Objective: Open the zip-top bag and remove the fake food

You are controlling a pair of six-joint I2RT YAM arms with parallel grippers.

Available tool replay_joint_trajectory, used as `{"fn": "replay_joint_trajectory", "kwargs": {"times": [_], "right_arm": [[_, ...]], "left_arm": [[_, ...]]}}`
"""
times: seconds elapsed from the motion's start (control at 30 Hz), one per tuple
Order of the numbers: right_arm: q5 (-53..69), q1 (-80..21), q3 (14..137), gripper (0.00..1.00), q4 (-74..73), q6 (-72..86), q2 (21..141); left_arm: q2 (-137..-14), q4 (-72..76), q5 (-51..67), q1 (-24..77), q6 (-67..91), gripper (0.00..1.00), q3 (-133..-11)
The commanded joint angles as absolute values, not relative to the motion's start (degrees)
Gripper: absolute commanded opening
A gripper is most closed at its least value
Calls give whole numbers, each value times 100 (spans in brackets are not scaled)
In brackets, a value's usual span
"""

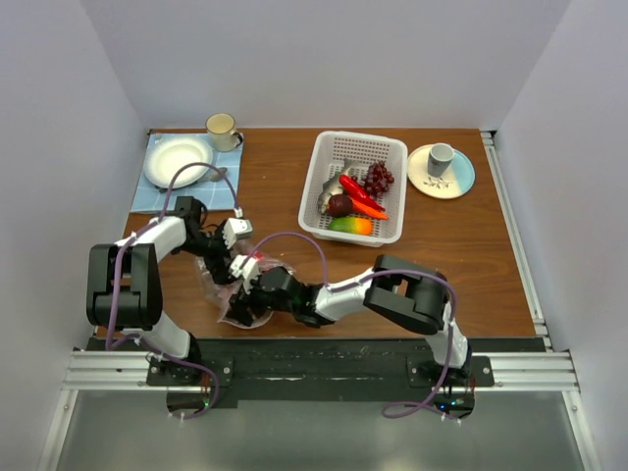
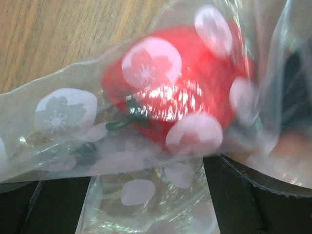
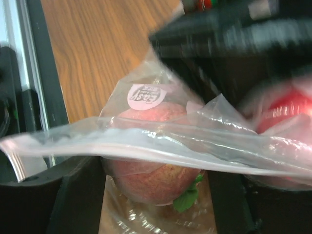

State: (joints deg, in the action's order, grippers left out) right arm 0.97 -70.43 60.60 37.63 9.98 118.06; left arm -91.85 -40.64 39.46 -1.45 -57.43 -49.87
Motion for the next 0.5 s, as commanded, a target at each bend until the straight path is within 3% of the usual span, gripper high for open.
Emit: {"fn": "replay_joint_trajectory", "kwargs": {"times": [0.0,0.23,0.47], "right_arm": [[-113,-7023,5381,49,3244,958,10856],[-553,-7023,4176,53,2462,1345,9380],[-1712,-7031,4051,50,1214,1309,8087]], "left_arm": [[-9334,-4105,3473,-193,-5564,97,-5001],[-9509,-3727,2997,-220,-5476,96,-4764],[-9510,-3630,2778,-220,-5423,95,-4773]]}}
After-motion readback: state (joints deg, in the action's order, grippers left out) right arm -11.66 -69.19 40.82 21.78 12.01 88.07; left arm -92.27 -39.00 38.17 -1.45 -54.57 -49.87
